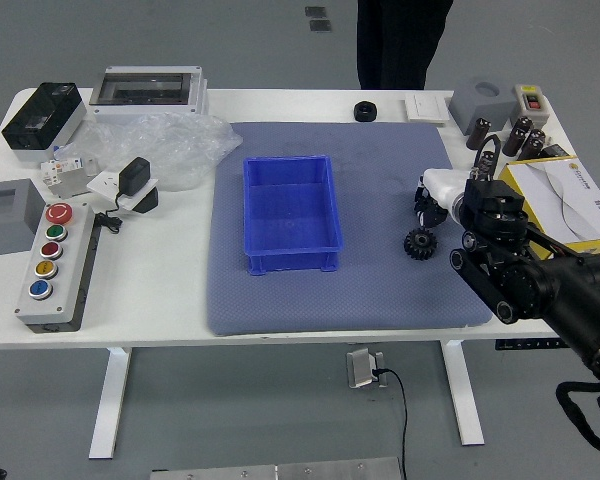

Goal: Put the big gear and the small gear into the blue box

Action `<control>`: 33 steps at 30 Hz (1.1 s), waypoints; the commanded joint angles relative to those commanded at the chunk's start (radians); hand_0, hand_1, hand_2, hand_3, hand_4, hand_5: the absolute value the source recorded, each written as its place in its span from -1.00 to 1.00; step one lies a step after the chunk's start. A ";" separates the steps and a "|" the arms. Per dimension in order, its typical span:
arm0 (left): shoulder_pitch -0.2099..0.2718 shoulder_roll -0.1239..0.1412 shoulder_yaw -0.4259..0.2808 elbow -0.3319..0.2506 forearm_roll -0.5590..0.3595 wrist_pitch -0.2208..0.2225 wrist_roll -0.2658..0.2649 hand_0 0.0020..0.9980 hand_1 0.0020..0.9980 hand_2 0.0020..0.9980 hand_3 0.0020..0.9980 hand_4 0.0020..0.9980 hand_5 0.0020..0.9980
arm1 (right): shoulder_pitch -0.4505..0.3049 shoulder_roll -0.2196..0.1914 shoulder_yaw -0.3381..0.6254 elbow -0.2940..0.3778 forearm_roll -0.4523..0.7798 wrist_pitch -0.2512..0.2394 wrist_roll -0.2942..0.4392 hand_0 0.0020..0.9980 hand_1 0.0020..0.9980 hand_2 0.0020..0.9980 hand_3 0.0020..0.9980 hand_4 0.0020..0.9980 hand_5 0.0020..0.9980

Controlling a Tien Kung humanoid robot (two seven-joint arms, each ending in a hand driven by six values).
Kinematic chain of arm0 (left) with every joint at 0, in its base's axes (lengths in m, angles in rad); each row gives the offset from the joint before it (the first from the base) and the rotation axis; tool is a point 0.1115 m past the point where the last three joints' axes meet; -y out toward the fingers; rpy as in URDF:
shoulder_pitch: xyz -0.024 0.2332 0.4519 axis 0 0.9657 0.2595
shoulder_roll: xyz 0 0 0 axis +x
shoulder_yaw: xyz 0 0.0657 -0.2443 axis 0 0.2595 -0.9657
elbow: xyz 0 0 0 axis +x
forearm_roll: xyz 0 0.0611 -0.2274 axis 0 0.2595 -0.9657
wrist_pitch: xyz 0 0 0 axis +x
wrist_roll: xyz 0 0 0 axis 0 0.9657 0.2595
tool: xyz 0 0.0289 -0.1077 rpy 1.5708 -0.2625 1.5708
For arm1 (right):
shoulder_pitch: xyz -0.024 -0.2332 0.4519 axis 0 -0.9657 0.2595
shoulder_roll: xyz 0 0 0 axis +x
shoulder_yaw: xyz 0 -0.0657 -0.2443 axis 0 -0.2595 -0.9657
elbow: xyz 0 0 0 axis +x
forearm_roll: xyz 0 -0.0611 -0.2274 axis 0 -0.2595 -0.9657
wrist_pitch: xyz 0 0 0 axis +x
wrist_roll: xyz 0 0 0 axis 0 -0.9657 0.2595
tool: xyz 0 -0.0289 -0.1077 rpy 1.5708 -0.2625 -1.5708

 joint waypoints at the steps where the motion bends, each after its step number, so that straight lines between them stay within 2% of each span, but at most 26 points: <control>1: 0.000 0.000 0.000 0.000 0.000 0.000 0.000 0.79 0.77 0.75 0.79 0.70 0.40 | 0.000 0.000 0.001 0.000 0.000 -0.003 0.000 0.08 -0.15 -0.03 0.04 -0.07 -0.93; 6: 0.000 0.000 0.000 0.000 0.000 0.001 0.000 0.79 0.77 0.75 0.79 0.70 0.40 | 0.004 -0.004 0.013 0.007 -0.001 -0.013 0.001 0.06 -0.17 -0.06 0.00 -0.07 -0.93; 11: 0.001 0.002 -0.001 0.000 -0.002 0.001 0.000 0.79 0.77 0.75 0.79 0.70 0.40 | 0.012 -0.020 0.038 0.050 -0.007 -0.016 -0.004 0.08 -0.17 -0.07 -0.01 -0.08 -0.95; 21: 0.002 0.005 -0.002 0.000 -0.005 0.002 0.000 0.79 0.77 0.75 0.79 0.69 0.40 | 0.015 -0.040 0.079 0.243 -0.028 -0.011 -0.021 0.11 -0.17 -0.08 -0.02 -0.15 -1.00; 25: 0.001 0.005 -0.002 0.000 -0.003 0.002 0.000 0.79 0.77 0.75 0.79 0.69 0.40 | 0.016 -0.022 0.058 0.329 -0.023 -0.008 -0.024 0.11 -0.17 -0.08 -0.02 -0.15 -1.00; 28: 0.001 0.006 -0.002 0.000 0.000 0.001 0.000 0.79 0.77 0.75 0.79 0.69 0.39 | 0.018 0.008 0.030 0.389 -0.015 -0.007 -0.024 0.11 -0.17 -0.08 -0.03 -0.15 -1.00; 33: 0.002 0.006 -0.001 0.000 0.003 0.000 0.001 0.79 0.77 0.76 0.79 0.69 0.40 | 0.016 0.065 -0.023 0.434 0.003 -0.011 -0.022 0.10 -0.16 -0.08 -0.03 -0.15 -1.00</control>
